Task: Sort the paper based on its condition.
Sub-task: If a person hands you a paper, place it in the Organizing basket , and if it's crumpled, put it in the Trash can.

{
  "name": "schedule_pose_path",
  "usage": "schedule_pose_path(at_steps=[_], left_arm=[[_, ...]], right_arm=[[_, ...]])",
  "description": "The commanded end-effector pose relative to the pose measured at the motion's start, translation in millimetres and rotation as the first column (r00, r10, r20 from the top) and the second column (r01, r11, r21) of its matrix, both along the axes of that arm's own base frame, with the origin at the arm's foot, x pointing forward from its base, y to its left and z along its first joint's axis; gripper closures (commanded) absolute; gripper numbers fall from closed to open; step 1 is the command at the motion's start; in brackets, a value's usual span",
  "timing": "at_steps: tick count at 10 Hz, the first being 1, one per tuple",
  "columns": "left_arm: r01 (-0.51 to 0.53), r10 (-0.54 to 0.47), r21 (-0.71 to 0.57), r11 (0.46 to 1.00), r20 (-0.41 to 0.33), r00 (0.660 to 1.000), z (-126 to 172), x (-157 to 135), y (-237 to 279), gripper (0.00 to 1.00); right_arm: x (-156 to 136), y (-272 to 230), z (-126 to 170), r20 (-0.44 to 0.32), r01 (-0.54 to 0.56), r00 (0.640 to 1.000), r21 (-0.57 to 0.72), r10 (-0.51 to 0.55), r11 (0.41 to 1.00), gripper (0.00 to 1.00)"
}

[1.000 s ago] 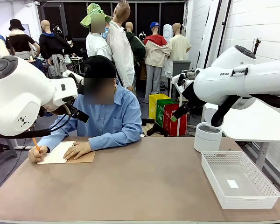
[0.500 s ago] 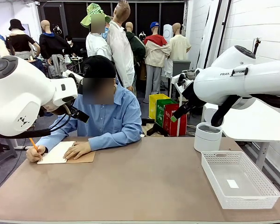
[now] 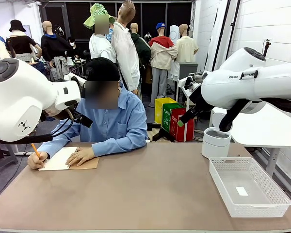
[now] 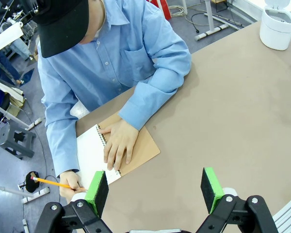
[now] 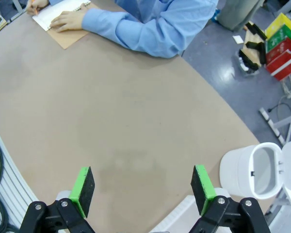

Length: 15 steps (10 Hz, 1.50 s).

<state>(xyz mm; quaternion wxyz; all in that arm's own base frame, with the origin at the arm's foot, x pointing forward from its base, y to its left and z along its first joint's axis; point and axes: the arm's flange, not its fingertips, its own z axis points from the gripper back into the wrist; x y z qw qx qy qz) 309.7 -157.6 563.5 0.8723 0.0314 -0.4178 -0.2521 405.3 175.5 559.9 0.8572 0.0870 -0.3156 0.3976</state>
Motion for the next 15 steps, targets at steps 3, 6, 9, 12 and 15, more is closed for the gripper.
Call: schedule_pose_path(at_steps=[3, 6, 9, 12, 15], left_arm=[[0.005, -0.005, 0.013, 1.000, 0.010, 1.000, -0.2, 0.6, 0.4, 0.00], [0.005, -0.005, 0.013, 1.000, 0.010, 1.000, -0.2, 0.6, 0.4, 0.00], [0.005, -0.005, 0.013, 1.000, 0.010, 1.000, -0.2, 0.6, 0.4, 0.00], [0.005, -0.005, 0.013, 1.000, 0.010, 1.000, -0.2, 0.6, 0.4, 0.00], [0.005, -0.005, 0.013, 1.000, 0.010, 1.000, -0.2, 0.6, 0.4, 0.00]], right_arm=[[1.5, 1.1, -1.5, -0.004, 0.005, 1.000, -0.002, -0.005, 1.000, 0.00], [1.5, 1.1, -1.5, -0.004, 0.005, 1.000, -0.002, -0.005, 1.000, 0.00], [1.5, 1.1, -1.5, -0.004, 0.005, 1.000, -0.002, -0.005, 1.000, 0.00], [1.5, 1.1, -1.5, -0.004, 0.005, 1.000, -0.002, -0.005, 1.000, 0.00], [1.5, 1.1, -1.5, -0.004, 0.005, 1.000, -0.002, -0.005, 1.000, 0.00]])
